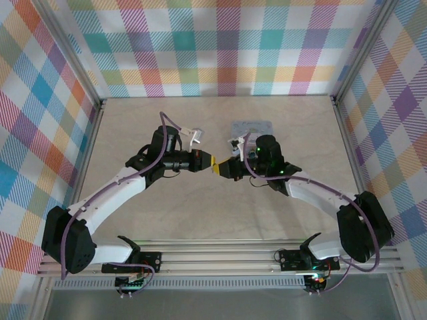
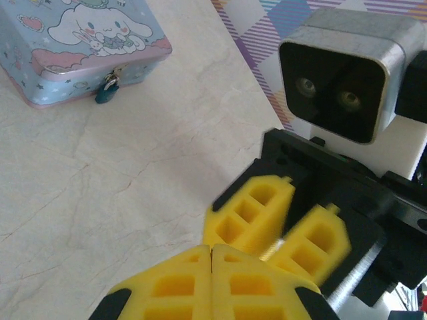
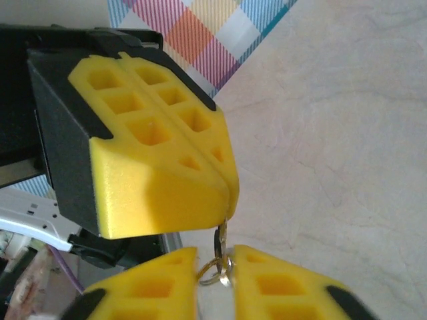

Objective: Unlock the padlock with the key

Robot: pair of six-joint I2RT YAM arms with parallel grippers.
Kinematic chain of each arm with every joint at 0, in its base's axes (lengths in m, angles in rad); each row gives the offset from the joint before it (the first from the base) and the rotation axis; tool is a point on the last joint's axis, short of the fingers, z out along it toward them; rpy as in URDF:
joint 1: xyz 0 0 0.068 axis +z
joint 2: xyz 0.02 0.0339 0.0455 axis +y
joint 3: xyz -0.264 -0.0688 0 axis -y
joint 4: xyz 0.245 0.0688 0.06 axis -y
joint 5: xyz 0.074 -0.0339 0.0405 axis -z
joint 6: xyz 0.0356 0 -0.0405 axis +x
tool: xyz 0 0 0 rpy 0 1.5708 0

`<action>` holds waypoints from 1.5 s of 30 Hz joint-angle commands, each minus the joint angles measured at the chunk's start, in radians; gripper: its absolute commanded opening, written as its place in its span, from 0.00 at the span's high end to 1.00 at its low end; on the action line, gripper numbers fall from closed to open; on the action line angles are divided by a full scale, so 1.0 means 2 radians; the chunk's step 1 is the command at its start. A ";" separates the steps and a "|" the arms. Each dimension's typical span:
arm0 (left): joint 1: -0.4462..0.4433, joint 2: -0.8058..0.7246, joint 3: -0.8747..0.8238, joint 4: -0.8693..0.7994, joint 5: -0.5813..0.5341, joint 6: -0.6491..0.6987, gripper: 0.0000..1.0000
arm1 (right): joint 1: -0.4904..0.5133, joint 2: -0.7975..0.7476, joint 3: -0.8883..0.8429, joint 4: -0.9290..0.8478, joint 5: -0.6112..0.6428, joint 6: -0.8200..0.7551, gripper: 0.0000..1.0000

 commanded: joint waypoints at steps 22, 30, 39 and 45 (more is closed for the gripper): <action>0.033 -0.023 -0.025 0.078 0.050 -0.093 0.50 | -0.001 -0.018 -0.006 0.018 -0.008 -0.027 1.00; 0.028 0.000 -0.012 0.057 0.062 -0.081 0.57 | -0.001 -0.020 -0.006 0.014 -0.011 -0.028 1.00; 0.006 0.022 0.025 0.002 0.023 -0.066 0.62 | 0.001 -0.022 0.005 -0.028 0.020 -0.046 1.00; -0.011 0.033 0.060 -0.079 -0.062 -0.077 0.66 | 0.009 -0.025 0.019 -0.076 0.077 -0.073 1.00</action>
